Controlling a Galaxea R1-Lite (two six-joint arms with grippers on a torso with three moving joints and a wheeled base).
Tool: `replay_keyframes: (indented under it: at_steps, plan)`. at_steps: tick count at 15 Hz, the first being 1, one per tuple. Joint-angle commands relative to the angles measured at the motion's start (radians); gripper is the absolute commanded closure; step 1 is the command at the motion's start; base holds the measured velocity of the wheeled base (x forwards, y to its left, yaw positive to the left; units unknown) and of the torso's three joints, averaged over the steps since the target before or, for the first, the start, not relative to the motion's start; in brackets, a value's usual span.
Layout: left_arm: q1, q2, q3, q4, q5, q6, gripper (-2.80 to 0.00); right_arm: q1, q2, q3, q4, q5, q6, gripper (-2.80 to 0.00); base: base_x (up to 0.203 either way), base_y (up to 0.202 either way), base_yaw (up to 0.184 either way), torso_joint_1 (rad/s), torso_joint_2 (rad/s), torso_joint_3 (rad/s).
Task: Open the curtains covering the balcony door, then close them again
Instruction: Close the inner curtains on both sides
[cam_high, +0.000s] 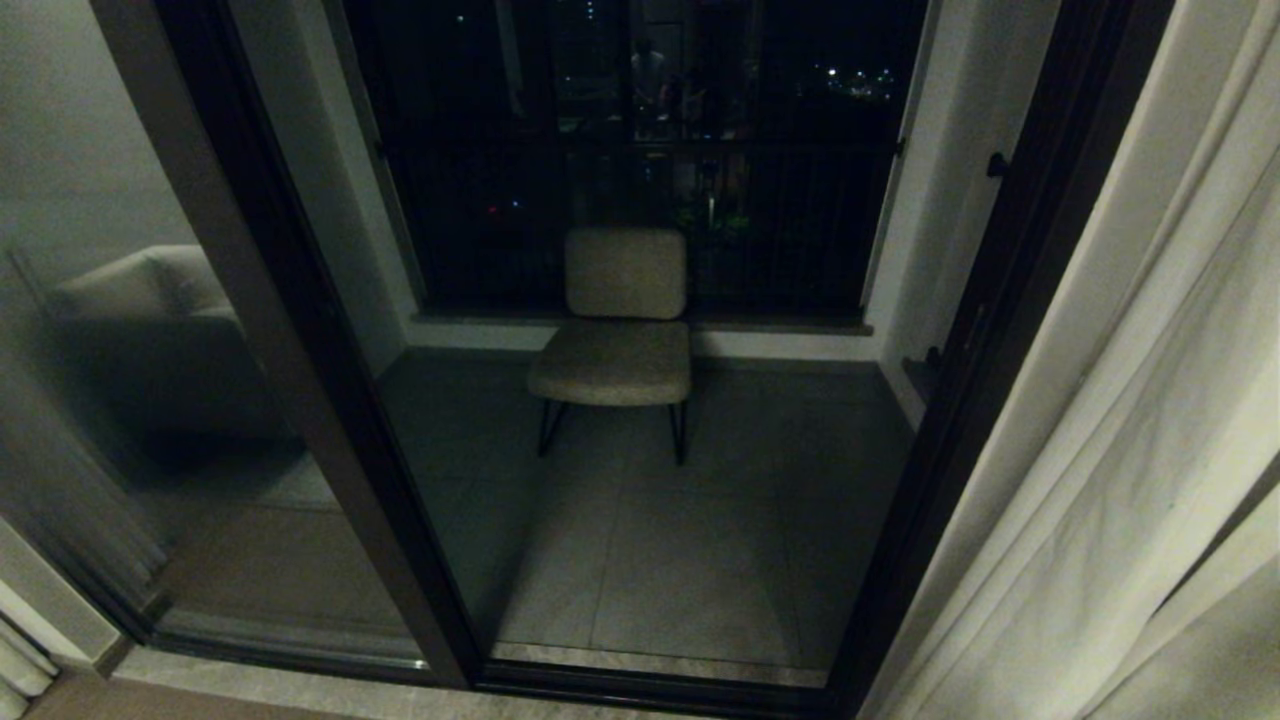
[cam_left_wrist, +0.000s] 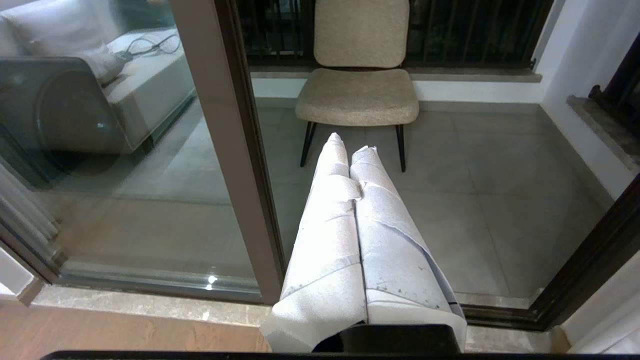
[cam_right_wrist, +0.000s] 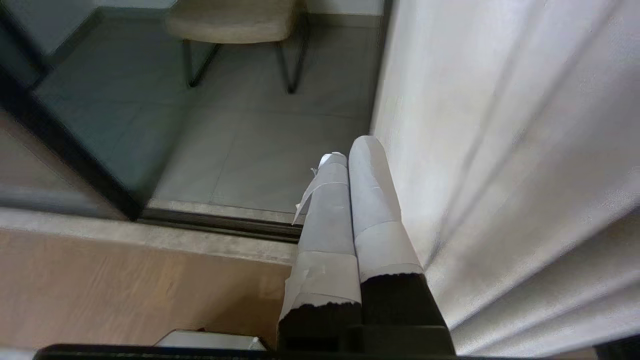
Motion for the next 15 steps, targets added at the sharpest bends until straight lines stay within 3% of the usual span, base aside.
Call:
replay_keyframes:
  at_steps: [1,6,15]
  plan:
    - [0.0,0.0,0.0,0.0,0.0,0.001,0.0,-0.063,-0.041,0.0,-0.002,0.006,-0.001,0.0,0.0,0.0,0.0,0.0,0.0,0.0]
    - [0.001,0.0,0.0,0.0,0.0,0.0,0.0,-0.07,-0.281,0.0,-0.004,0.02,0.001,0.0,0.0,0.0,0.0,0.0,0.0,0.0]
    - [0.0,0.0,0.0,0.0,0.0,-0.001,0.0,-0.07,-0.281,0.0,-0.004,0.017,0.002,0.0,0.0,0.0,0.0,0.0,0.0,0.0]
